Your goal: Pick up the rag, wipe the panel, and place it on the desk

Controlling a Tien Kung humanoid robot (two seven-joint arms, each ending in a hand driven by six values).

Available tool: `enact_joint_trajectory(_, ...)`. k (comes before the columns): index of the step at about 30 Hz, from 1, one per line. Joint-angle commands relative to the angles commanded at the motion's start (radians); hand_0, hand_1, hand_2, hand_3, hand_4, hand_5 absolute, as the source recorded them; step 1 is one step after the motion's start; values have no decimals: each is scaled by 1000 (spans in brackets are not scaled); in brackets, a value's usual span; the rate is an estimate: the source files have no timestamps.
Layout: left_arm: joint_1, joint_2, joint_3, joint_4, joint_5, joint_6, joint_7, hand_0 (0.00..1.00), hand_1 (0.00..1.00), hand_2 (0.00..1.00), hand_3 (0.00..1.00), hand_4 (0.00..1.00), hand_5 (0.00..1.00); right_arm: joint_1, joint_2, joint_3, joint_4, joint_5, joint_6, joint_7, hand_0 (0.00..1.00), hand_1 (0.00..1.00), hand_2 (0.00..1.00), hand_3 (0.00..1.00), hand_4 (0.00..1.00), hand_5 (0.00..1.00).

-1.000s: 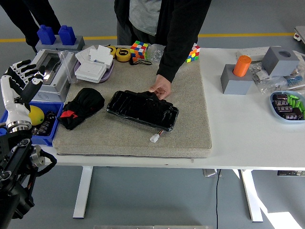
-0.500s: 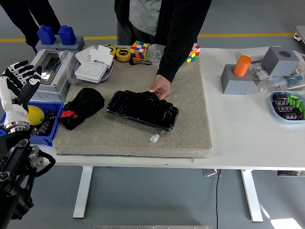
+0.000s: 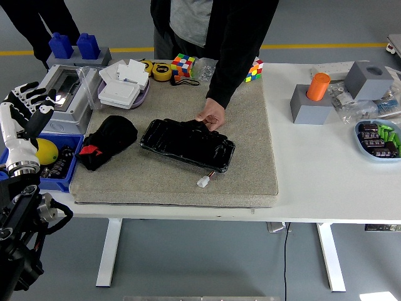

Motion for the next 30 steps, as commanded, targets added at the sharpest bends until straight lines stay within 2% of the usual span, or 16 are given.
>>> enact_joint_trajectory(30,2,-8,-12,-14,-2,-3,2,460,534,548,560,844,198,-4,2,7,2,-2,0,1,590,596,522,524,870,341)
